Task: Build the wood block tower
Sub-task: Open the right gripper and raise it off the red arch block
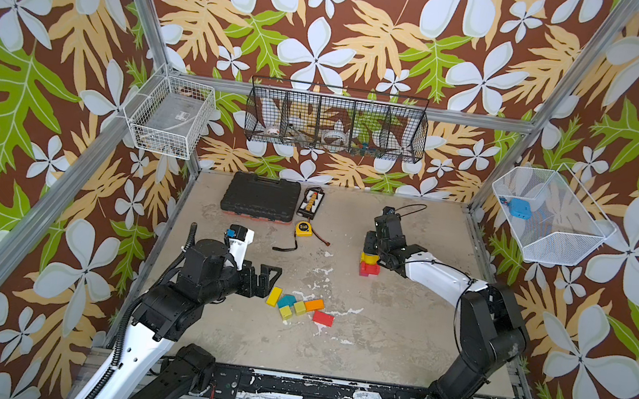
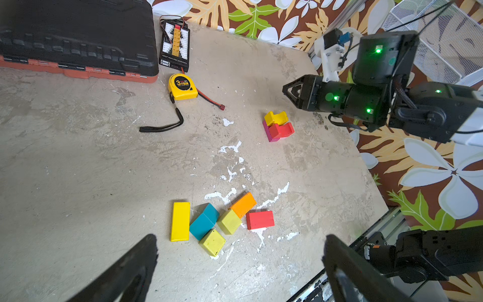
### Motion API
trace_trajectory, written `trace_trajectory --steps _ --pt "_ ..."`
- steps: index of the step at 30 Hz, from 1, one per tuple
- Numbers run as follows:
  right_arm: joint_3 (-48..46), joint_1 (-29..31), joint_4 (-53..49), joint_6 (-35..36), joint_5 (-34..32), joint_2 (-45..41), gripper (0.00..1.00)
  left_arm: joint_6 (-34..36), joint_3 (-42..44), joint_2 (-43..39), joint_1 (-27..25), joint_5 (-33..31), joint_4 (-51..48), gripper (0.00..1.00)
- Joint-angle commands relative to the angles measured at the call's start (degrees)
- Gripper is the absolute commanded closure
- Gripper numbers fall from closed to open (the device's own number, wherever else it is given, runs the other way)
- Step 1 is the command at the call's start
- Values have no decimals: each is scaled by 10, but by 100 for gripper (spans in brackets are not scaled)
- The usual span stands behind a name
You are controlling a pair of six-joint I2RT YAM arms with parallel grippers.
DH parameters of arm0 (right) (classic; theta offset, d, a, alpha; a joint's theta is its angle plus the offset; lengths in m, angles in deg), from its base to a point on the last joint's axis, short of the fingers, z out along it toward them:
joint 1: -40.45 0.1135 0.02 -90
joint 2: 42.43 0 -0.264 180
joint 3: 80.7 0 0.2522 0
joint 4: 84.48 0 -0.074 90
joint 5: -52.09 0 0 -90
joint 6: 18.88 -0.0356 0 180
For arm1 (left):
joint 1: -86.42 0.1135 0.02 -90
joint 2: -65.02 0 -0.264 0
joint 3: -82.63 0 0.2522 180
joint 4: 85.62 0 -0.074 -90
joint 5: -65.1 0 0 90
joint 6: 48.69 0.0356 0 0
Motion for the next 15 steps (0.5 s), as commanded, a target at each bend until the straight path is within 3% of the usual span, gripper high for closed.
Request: trace_trajectory --steps 1,15 --pt "35 0 -53 16 -8 30 62 2 -1 0 -1 -3 7 0" --pt "73 5 -78 41 -8 90 55 2 0 1 -1 -3 7 0"
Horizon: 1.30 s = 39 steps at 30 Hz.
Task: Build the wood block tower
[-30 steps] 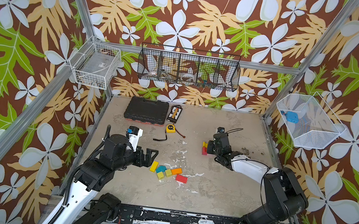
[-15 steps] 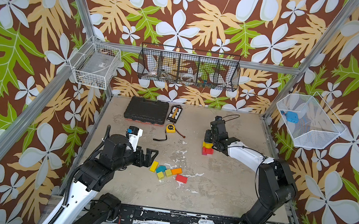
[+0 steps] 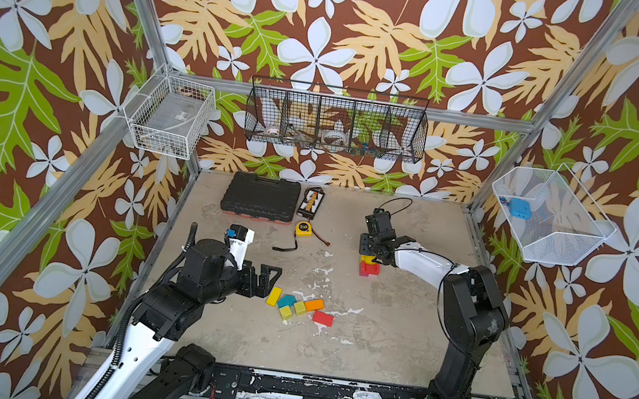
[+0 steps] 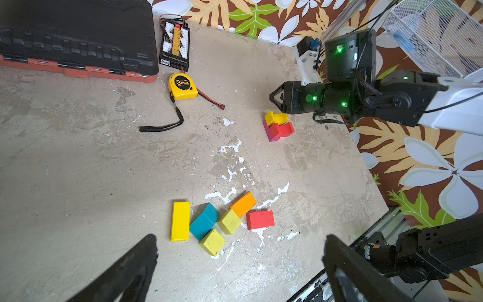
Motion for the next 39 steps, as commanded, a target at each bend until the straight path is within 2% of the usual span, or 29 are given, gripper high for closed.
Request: trace_trajectory --steps 1,19,39 --pt "9 5 -15 12 -9 12 55 2 0 0 -1 -3 7 0" --pt "13 20 -29 21 -39 27 54 2 0 0 -1 -2 7 0" --pt "-6 25 -18 9 -21 3 57 2 0 0 -1 -2 8 0"
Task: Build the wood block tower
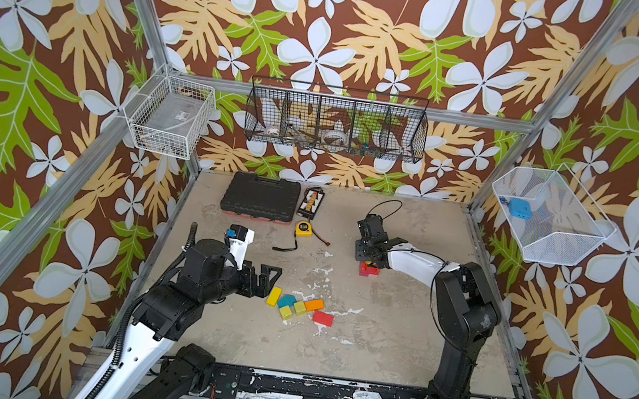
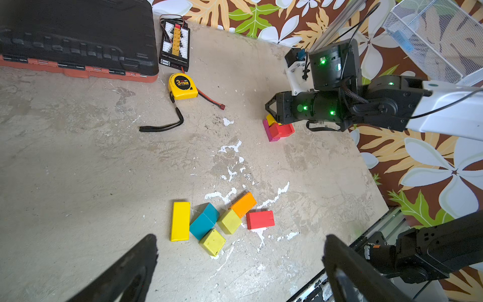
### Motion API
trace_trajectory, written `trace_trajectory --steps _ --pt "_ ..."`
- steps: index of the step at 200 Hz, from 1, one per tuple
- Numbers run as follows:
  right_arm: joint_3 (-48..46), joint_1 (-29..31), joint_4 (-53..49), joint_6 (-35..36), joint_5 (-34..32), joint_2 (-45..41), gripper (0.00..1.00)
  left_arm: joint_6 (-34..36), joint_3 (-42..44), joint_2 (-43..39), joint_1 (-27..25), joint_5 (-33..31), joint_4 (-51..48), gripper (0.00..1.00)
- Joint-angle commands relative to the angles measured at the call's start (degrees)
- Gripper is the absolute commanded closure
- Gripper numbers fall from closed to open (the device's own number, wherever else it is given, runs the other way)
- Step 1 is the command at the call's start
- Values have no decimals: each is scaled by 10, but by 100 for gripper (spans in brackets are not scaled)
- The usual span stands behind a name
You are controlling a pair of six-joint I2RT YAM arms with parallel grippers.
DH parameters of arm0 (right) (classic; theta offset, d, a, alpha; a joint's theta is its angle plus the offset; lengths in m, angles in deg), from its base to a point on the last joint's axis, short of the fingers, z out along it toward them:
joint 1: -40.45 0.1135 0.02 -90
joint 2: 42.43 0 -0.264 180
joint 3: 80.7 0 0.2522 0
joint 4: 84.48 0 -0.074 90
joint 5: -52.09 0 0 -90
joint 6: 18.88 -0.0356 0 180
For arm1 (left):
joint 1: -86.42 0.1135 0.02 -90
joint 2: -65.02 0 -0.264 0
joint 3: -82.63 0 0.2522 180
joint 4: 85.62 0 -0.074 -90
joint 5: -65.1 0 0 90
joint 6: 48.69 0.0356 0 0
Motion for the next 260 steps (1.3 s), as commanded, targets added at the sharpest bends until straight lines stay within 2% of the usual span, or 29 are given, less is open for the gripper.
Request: trace_trajectory --steps 1,35,77,151,186,260 --pt "-9 4 9 -9 5 -20 56 3 0 1 -1 -2 7 0" --pt "-22 -4 8 -28 -22 -65 50 3 -1 -1 -1 -2 7 0" --pt "-67 -54 32 -50 22 -92 51 3 -1 -1 -1 -2 8 0" --pt "-50 -60 30 -41 56 -37 62 2 0 -2 -1 -3 7 0" --pt "-54 -60 34 -37 61 -34 64 2 0 -1 -1 -3 7 0" --pt "-62 -60 39 -36 71 -36 78 2 0 -3 -1 -3 8 0"
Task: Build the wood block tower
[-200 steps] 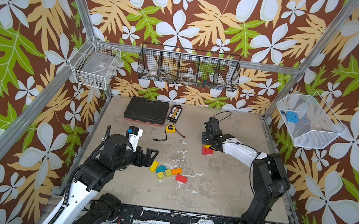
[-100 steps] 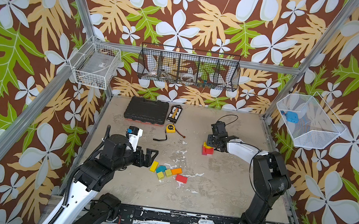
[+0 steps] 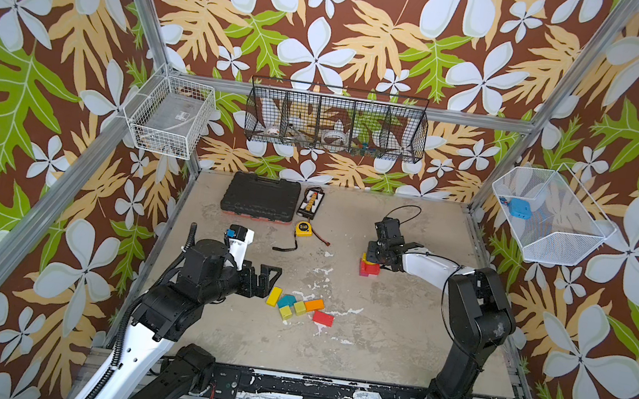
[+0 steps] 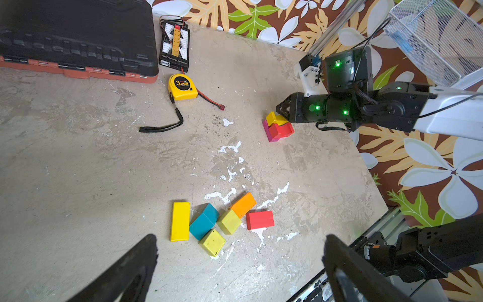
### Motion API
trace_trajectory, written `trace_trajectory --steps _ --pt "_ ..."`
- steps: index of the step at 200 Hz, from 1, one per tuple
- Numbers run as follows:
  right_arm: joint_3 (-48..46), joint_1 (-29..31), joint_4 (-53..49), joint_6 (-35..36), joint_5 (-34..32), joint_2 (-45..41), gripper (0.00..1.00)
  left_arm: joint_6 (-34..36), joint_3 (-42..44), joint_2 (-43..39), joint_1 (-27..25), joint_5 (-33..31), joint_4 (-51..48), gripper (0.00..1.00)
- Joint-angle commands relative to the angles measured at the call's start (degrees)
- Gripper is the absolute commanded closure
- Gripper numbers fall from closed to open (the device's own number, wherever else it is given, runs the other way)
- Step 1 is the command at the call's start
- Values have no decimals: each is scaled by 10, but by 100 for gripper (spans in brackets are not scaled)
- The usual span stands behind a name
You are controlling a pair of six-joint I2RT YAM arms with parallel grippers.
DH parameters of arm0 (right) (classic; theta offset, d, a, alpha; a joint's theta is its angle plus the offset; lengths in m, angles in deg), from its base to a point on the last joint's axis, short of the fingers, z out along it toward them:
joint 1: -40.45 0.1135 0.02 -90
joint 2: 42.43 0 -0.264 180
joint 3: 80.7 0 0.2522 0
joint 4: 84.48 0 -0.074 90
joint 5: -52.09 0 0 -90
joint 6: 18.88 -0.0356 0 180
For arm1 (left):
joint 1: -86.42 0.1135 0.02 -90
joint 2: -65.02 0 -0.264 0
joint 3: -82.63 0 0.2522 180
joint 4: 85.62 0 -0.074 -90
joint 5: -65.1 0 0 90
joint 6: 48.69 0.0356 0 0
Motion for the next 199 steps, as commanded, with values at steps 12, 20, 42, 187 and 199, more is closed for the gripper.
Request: trace_trajectory --steps 12,20,42,187,199 --pt "-3 0 6 3 2 -1 78 2 -1 0 -1 -3 8 0" --pt "-4 1 6 4 3 -3 78 2 -1 -1 -1 -3 8 0" --pt "-5 0 7 4 5 -4 78 2 -1 -1 -1 -3 7 0" --pt "-1 2 6 12 11 -1 80 2 -1 -1 -1 -3 7 0" --pt "0 1 6 12 8 -1 80 2 -1 -1 -1 -3 8 0"
